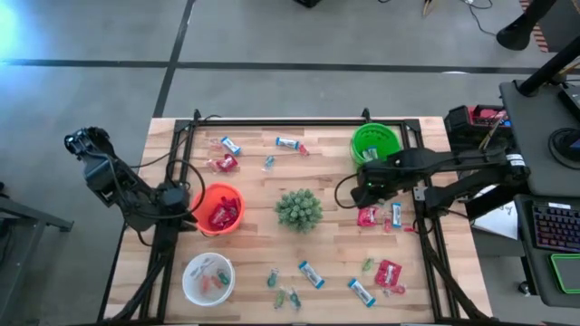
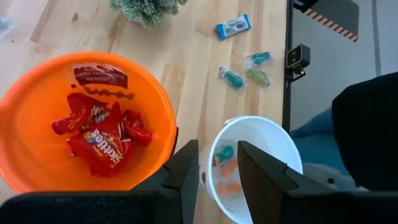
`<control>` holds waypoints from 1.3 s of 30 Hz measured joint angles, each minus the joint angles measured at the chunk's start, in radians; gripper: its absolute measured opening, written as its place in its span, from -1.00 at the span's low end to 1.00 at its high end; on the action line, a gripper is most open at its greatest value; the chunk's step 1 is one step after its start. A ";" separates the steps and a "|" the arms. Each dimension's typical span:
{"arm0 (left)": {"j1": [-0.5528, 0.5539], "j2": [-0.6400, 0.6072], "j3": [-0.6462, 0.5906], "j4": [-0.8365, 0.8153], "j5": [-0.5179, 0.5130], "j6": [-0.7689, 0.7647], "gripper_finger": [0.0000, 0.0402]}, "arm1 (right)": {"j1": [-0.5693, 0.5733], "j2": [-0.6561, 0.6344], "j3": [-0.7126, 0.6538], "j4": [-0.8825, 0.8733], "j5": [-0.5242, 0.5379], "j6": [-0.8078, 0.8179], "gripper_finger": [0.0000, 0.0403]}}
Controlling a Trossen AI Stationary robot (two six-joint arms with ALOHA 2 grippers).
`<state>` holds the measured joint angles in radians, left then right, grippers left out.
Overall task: Sort candy
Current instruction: Put the red candy into the orange bucket
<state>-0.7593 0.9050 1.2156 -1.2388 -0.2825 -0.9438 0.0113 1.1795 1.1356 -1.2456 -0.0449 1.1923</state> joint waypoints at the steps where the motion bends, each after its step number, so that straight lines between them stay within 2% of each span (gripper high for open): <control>1: 0.000 -0.003 0.000 -0.001 0.000 0.000 -0.54 | 0.000 0.000 -0.022 0.033 0.008 0.004 -0.28; 5: 0.000 -0.017 0.000 -0.004 0.002 0.000 -0.54 | 0.000 0.000 -0.083 0.085 0.018 0.026 -0.28; 14: 0.000 -0.067 0.000 -0.009 0.004 0.035 -0.54 | -0.001 0.001 -0.178 0.084 -0.121 0.032 -0.21; 18: 0.000 -0.085 0.000 -0.009 0.004 0.045 -0.54 | -0.001 0.001 -0.206 0.102 -0.116 0.035 -0.07; 23: 0.000 -0.096 0.000 -0.010 0.002 0.045 -0.54 | -0.003 0.002 -0.249 0.141 -0.034 0.124 0.05; 29: 0.000 -0.095 0.000 -0.010 0.002 0.045 -0.54 | -0.003 0.002 -0.344 0.274 -0.021 0.206 0.07; 39: 0.000 -0.095 0.000 -0.010 0.001 0.042 -0.54 | -0.003 0.002 -0.421 0.326 -0.004 0.314 0.08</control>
<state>-0.7593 0.8097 1.2156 -1.2488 -0.2814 -0.9017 0.0082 1.1820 0.7149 -0.9197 -0.0490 1.5060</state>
